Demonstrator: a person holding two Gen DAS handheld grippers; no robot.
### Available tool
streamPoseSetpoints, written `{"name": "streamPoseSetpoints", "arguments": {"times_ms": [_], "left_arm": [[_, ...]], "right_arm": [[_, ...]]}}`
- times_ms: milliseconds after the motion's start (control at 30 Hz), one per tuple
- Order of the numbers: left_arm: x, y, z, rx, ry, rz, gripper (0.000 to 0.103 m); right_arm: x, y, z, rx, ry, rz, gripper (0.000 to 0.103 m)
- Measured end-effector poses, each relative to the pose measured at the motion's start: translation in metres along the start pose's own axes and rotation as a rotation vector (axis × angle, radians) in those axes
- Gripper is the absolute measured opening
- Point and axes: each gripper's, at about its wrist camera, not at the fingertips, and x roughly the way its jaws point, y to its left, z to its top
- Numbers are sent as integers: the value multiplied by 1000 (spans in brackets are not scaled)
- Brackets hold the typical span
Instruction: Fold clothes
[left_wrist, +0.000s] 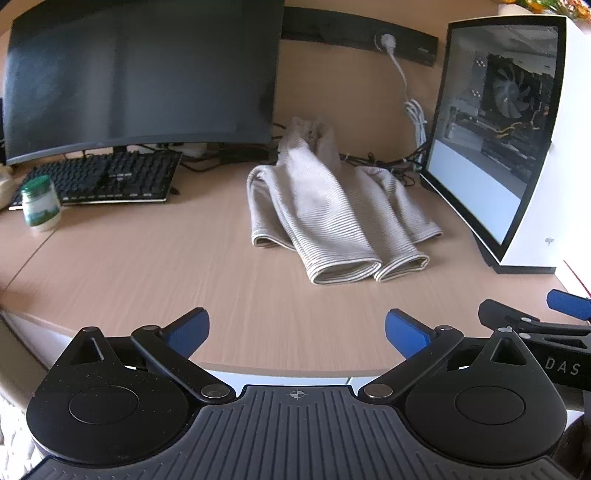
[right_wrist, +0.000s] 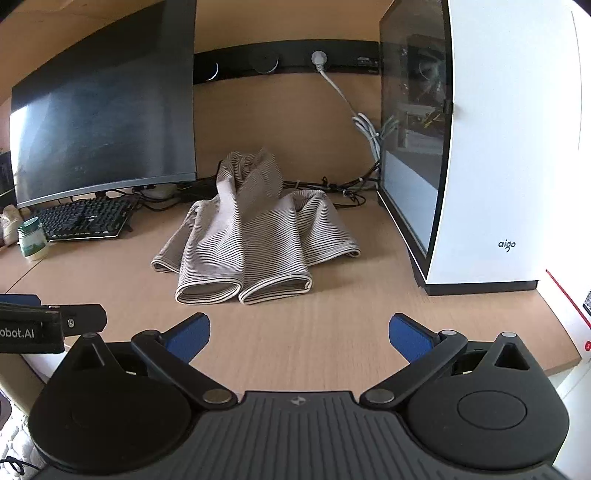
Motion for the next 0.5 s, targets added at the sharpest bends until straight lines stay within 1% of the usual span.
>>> {"name": "streamPoseSetpoints", "arguments": {"times_ms": [167, 233, 367, 500], "left_arm": [[1, -7, 3, 1, 3, -6, 103], [-2, -1, 0, -15, -9, -18, 103], [-6, -17, -5, -9, -8, 9, 103], [-6, -22, -6, -3, -4, 15, 103]], "right_arm": [[1, -3, 1, -3, 6, 16, 103], [2, -4, 1, -4, 9, 22, 103], [2, -6, 2, -7, 14, 34, 103], [3, -8, 2, -6, 19, 42, 103]]}}
